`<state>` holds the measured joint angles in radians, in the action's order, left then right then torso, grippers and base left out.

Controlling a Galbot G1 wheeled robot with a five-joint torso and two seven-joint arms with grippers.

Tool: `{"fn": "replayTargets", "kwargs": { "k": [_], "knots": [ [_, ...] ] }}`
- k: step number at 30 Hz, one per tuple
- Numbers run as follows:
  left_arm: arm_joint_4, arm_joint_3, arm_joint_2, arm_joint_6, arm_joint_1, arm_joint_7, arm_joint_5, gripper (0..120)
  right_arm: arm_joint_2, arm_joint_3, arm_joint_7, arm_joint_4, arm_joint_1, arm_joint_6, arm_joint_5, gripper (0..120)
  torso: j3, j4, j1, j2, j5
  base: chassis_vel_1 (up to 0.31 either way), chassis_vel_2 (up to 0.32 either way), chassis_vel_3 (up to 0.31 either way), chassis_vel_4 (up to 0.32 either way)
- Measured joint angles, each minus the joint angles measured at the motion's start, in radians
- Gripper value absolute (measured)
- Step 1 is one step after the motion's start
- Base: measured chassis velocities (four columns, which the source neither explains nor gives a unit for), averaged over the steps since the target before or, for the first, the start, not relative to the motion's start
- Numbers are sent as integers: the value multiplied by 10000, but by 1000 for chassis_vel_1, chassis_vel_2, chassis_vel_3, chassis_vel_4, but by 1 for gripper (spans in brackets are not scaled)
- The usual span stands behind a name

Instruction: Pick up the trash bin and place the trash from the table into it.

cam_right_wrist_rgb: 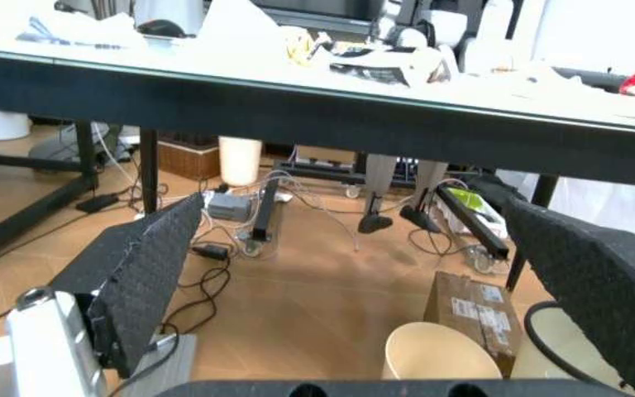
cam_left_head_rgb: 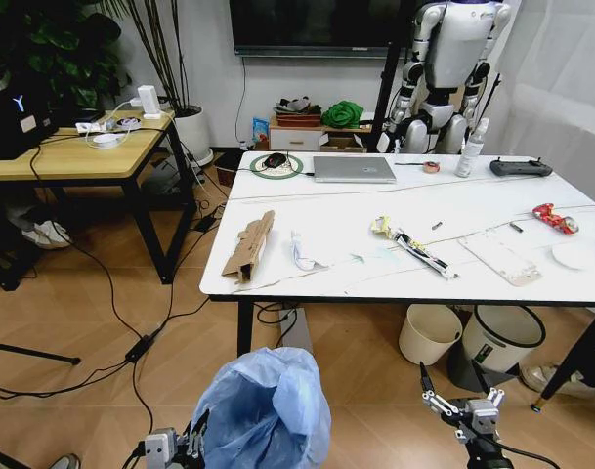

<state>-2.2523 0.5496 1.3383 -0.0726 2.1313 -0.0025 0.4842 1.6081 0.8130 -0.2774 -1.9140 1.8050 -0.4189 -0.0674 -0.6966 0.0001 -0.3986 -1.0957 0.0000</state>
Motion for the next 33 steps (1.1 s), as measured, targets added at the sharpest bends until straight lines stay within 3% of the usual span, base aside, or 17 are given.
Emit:
{"fn": "replayTargets", "kwargs": {
  "k": [10, 19, 24, 27, 30, 33],
  "knots": [
    [20, -136, 129, 16, -41, -87, -263, 0, 0, 41, -106, -50, 10, -233, -24, 100, -257, -1, -197, -453, 0, 0, 0, 0, 0],
    [-29, -279, 157, 409, -7, -262, -663, 0, 0, 40, -248, -13, 34, -1035, -230, 100, -505, -1, -402, -906, 0, 0, 0, 0, 0],
    [-85, -241, 106, 743, 126, -215, -986, 0, 0, -236, 280, -487, 146, -195, -651, 100, -588, -3, -476, -1063, 0, 0, 0, 0, 0],
    [-153, -12, 44, 880, 148, -172, -1035, 0, -1, -483, 713, -1356, 156, 839, -1168, 100, -595, -2, -482, -1078, -1, 0, 0, 0, 0],
    [-56, 363, 54, 888, 155, -141, -999, 0, -540, -977, 1280, -2449, 137, 1926, -1884, 100, -594, -6, -482, -1075, -2, 0, 0, 0, 0],
    [0, 501, 81, 887, 198, -135, -946, 0, -883, -1202, 1587, -2807, 88, 2306, -2099, 100, -591, -5, -482, -1070, -4, 0, 0, 0, 0]
  ]
}}
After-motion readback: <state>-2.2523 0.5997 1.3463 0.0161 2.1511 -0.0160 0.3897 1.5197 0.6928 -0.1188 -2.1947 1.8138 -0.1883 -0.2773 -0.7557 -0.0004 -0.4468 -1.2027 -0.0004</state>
